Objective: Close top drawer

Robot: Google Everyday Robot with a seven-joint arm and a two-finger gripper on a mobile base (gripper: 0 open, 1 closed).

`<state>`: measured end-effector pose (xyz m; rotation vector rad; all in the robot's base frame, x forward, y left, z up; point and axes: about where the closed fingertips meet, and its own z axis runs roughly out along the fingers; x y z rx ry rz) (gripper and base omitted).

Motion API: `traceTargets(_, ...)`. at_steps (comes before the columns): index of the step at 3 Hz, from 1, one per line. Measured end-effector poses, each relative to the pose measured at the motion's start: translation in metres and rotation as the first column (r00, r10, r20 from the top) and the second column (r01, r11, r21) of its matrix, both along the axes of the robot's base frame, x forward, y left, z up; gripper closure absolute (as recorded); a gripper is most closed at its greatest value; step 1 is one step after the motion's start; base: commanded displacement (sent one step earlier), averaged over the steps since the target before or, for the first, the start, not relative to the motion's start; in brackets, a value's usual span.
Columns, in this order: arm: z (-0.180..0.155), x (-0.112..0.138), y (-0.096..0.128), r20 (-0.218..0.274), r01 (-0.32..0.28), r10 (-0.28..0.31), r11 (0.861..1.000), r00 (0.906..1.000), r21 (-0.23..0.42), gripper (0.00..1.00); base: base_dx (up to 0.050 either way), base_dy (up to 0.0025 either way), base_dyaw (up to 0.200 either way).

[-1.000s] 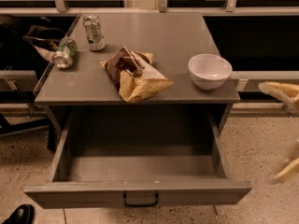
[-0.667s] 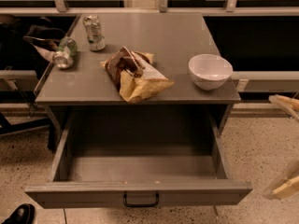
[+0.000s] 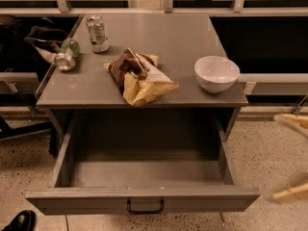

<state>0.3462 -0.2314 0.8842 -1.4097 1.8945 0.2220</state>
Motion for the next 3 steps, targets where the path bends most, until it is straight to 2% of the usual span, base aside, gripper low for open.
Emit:
traceTargets(1, 0.0, 0.0, 0.0, 0.0, 0.0, 0.0, 1.0, 1.0, 0.0, 0.42, 0.0, 0.0, 0.0)
traceTargets(2, 0.0, 0.0, 0.0, 0.0, 0.0, 0.0, 1.0, 1.0, 0.0, 0.73, 0.0, 0.0, 0.0)
traceTargets(3, -0.0001, -0.0001, 0.0, 0.0, 0.0, 0.0, 1.0, 1.0, 0.0, 0.96, 0.0, 0.0, 0.0)
